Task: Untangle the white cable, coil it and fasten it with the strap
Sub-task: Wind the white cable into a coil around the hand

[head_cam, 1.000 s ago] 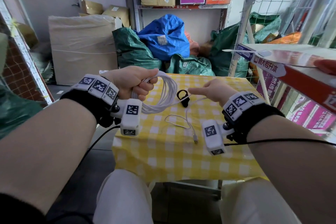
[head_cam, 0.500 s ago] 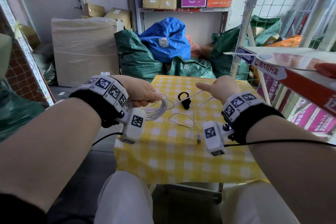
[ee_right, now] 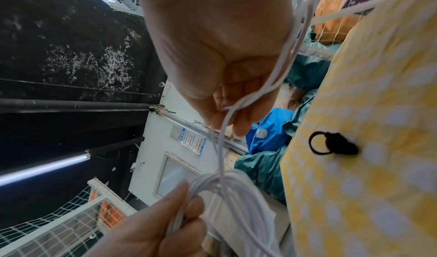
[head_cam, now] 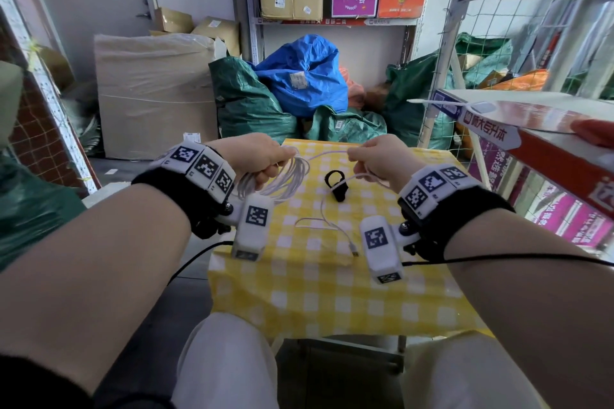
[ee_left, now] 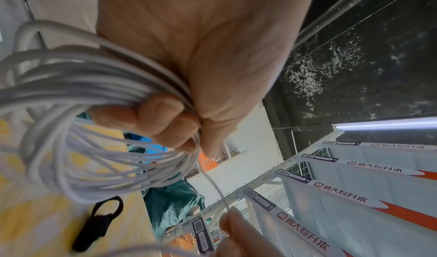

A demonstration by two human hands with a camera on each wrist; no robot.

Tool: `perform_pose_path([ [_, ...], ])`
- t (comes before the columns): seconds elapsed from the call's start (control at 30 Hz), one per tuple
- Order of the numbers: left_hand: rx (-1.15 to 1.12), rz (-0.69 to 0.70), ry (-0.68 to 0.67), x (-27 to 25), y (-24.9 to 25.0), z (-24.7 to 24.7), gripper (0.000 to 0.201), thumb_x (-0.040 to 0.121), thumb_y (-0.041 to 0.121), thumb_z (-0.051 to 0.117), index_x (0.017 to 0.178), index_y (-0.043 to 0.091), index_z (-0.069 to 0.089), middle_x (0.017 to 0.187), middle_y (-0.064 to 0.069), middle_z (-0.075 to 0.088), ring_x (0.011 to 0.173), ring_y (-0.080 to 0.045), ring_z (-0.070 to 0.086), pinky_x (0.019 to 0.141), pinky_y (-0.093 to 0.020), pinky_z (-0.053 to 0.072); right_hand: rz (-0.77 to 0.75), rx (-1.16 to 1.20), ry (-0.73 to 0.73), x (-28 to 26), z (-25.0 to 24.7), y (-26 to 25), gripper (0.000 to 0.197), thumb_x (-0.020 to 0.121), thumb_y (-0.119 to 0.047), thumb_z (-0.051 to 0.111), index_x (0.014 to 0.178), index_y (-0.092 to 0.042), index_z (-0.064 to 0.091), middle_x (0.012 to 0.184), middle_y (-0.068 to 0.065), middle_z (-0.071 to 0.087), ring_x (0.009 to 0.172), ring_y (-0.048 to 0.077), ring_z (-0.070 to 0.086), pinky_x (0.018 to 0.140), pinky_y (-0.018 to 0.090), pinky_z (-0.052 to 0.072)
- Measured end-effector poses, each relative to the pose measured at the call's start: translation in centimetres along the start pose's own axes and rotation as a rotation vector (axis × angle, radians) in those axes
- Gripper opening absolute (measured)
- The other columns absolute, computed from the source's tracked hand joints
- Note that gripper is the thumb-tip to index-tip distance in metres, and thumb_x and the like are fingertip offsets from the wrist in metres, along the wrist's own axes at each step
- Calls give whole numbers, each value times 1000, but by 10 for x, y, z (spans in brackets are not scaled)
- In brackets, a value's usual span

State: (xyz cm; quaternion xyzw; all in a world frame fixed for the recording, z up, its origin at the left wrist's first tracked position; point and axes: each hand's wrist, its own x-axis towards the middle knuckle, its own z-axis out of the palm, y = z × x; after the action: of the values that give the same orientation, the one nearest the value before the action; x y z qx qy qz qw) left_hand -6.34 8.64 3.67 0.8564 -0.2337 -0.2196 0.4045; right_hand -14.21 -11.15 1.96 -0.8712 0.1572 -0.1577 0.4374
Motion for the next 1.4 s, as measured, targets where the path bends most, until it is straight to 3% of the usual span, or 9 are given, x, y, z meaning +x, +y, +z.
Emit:
perform_pose_path([
  [0.3, -493, 23, 32, 4, 4, 14, 46, 96, 50, 39, 74, 10, 46, 49, 1, 39, 38, -11, 36, 44, -18, 37, -95, 283, -348, -23, 26, -34, 8, 92, -7, 55, 93, -15, 58, 76, 4, 67, 57, 9, 62, 57, 19, 53],
  [0.4, -586, 78, 25, 2, 8, 17, 40, 97, 40, 44, 77, 6, 50, 50, -2, 43, 40, -12, 40, 47, -22, 38, -161, 252, -378, -29, 31, -39, 11, 90, -9, 59, 87, -20, 60, 77, 2, 69, 61, 9, 62, 57, 19, 51],
  [0.5, -639, 110, 59, 1, 9, 21, 31, 98, 25, 46, 79, 2, 52, 61, -10, 49, 50, -18, 48, 48, -25, 47, -165, 269, -397, -27, 35, -39, 6, 89, -6, 60, 86, -12, 61, 80, 7, 69, 64, 12, 62, 59, 21, 52],
  [0.63, -824, 129, 87, 5, 10, 19, 37, 101, 25, 37, 74, 3, 48, 64, -10, 47, 52, -20, 49, 51, -29, 48, -141, 273, -449, -26, 38, -35, 9, 92, -13, 58, 84, -9, 61, 77, 7, 66, 67, 16, 61, 71, 28, 53],
  [0.8, -1189, 176, 175, 14, 3, 2, 39, 102, 27, 34, 69, 10, 43, 50, -2, 46, 54, -18, 48, 66, -37, 49, -92, 229, -456, -26, 31, -30, 26, 95, -27, 54, 78, -11, 64, 64, 2, 55, 58, 14, 57, 61, 23, 53],
  [0.9, -1350, 187, 129, 14, -2, -8, 45, 102, 35, 28, 64, 14, 39, 45, 4, 40, 41, -12, 41, 63, -29, 45, -66, 228, -495, -25, 28, -29, 27, 97, -29, 51, 80, -11, 61, 60, 0, 42, 49, 12, 39, 52, 21, 42],
  [1.0, -1413, 211, 133, 12, -5, -17, 45, 102, 39, 24, 64, 16, 35, 43, 6, 37, 34, -9, 34, 59, -22, 38, -56, 188, -548, -25, 25, -26, 25, 98, -21, 49, 83, -9, 64, 60, -1, 44, 49, 10, 35, 46, 18, 36],
  [1.2, -1484, 221, 102, 5, -9, -34, 44, 100, 44, 26, 68, 17, 39, 44, 8, 37, 30, -6, 31, 41, -13, 36, 33, -39, -464, -22, 17, -13, 17, 93, -19, 58, 89, -8, 71, 78, 3, 67, 67, 13, 59, 75, 32, 57],
  [1.4, -1391, 197, 103, 1, -12, -40, 42, 100, 45, 28, 69, 20, 40, 44, 9, 36, 31, -6, 29, 41, -14, 37, 41, -168, -242, -15, 7, -5, 14, 88, -15, 64, 89, -4, 72, 93, 12, 73, 75, 16, 63, 79, 35, 59],
])
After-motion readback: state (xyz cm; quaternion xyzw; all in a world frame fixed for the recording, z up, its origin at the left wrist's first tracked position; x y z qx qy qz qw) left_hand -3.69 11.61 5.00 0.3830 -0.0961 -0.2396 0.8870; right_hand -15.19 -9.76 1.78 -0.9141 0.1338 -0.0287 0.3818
